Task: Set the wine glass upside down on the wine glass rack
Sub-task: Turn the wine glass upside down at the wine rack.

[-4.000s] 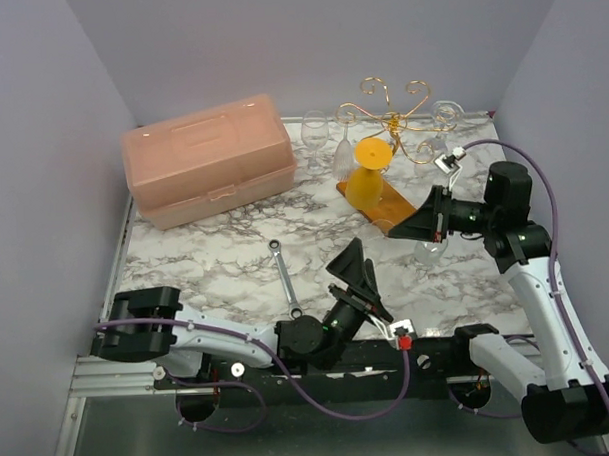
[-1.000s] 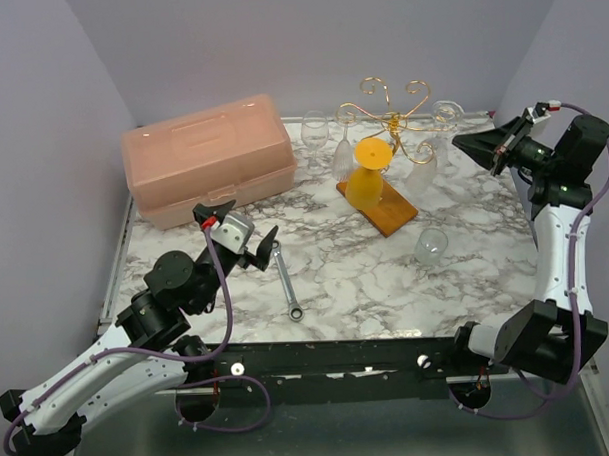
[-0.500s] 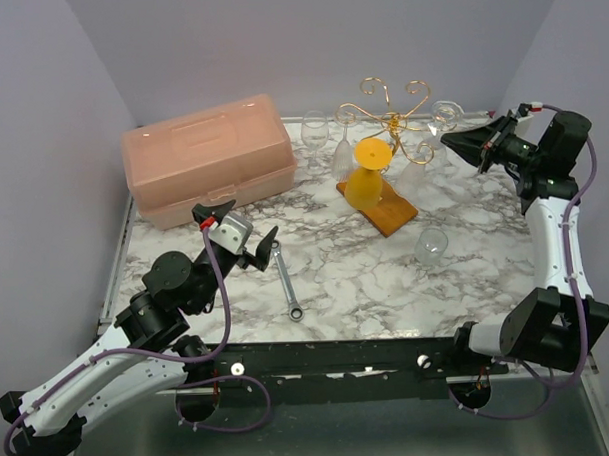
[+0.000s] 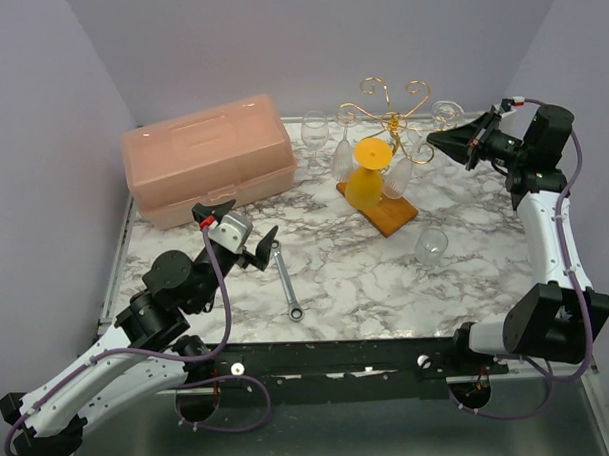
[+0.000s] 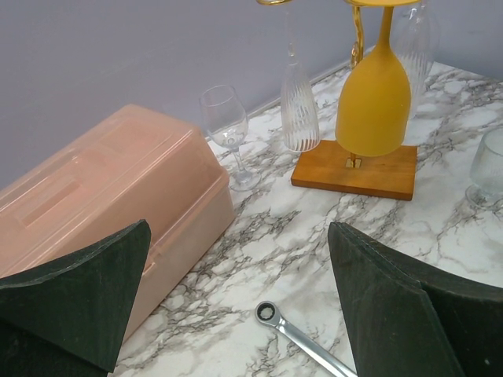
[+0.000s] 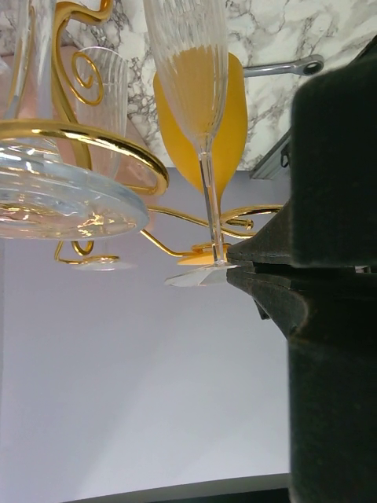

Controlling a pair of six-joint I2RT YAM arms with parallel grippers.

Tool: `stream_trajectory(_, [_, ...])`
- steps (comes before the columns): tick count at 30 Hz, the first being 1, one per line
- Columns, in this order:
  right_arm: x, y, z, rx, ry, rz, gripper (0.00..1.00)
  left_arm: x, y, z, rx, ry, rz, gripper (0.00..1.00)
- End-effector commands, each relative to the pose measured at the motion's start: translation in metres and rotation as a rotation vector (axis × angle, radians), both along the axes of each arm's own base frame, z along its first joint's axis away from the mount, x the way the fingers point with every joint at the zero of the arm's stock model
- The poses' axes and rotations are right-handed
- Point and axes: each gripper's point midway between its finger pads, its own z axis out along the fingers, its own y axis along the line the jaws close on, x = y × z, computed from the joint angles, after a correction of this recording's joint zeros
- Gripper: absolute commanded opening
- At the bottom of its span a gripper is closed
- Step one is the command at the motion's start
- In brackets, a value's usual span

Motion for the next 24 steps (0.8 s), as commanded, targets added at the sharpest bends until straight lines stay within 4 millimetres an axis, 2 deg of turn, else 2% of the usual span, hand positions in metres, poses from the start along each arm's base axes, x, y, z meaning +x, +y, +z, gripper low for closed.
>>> stream_trajectory(1, [0.001, 0.005, 0.005, -0.021, -0.024, 0.005, 0.0, -0.001, -0.004, 0.0, -0.017, 0.003, -0.023, 0.99])
stream_trajectory(8, [-0.004, 0.014, 0.003, -0.032, -0.026, 0.032, 0.0, 0.0, -0.004, -0.001, -0.014, 0.007, -0.02, 0.99])
stream_trajectory(24, [-0.031, 0.02, 0.003, -0.057, -0.06, 0.052, 0.0, 0.002, -0.003, -0.003, -0.006, 0.009, -0.012, 0.99])
